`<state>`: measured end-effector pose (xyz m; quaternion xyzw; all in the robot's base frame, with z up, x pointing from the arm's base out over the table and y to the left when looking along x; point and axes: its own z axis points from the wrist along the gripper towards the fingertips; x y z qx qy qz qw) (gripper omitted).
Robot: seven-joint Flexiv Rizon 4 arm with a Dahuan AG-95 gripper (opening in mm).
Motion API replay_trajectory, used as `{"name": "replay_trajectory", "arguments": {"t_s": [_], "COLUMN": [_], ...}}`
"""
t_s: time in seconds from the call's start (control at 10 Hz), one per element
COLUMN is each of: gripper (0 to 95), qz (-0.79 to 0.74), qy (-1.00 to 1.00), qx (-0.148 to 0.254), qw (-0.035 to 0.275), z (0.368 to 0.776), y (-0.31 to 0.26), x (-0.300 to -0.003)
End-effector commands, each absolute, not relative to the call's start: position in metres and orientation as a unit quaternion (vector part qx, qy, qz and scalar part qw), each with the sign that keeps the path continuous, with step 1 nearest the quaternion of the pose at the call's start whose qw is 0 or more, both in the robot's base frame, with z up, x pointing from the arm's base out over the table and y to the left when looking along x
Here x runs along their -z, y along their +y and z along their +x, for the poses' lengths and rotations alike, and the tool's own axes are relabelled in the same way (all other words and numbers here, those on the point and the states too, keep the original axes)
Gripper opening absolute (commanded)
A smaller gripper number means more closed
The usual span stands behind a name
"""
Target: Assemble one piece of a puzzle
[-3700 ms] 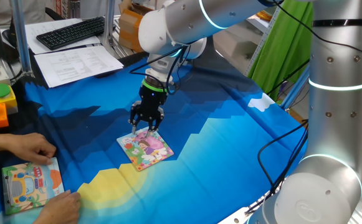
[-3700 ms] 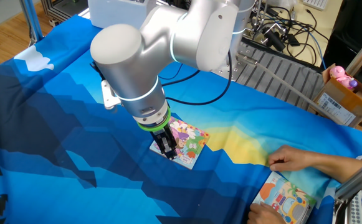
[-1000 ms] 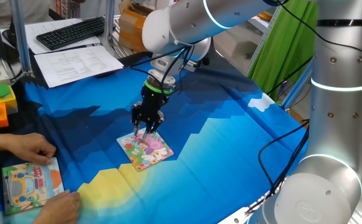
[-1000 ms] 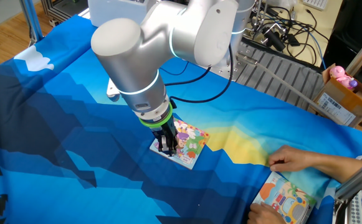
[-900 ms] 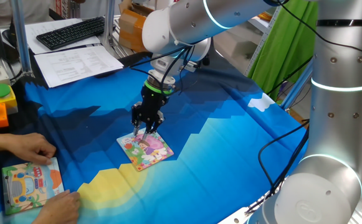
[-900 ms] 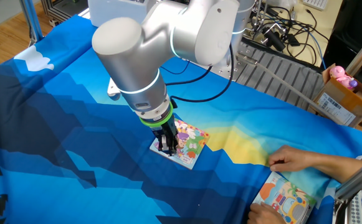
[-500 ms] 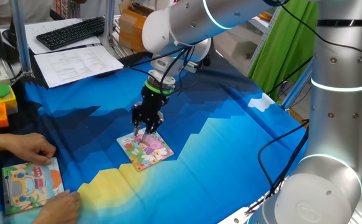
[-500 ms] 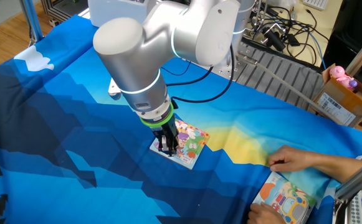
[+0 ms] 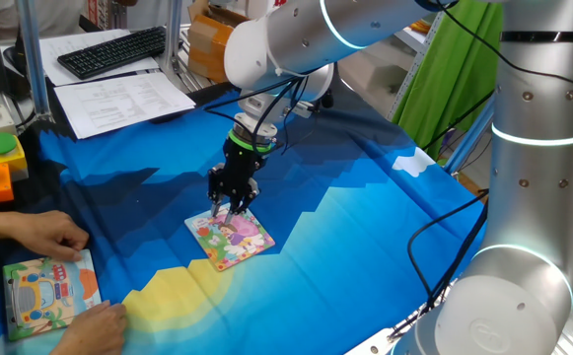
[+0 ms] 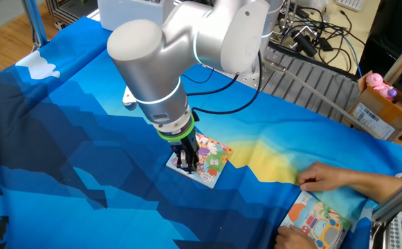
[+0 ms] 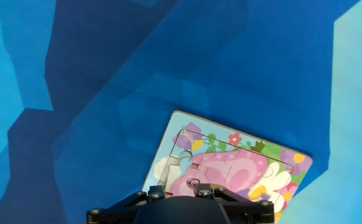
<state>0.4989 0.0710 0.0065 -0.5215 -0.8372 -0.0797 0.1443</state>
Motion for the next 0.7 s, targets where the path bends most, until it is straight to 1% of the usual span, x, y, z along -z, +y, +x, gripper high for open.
{"name": "replay_trajectory", "arguments": {"t_s": [0.1, 0.7], "gripper": [0.0, 0.0], "qz": [-0.518, -0.524], "qy": [-0.840, -0.836], "qx": [0.075, 0.086], "qw": [0.141, 0.134], "z": [0.4991, 0.5007], "y": [0.0706, 0.0654], "x": [-0.0059, -0.0054]}}
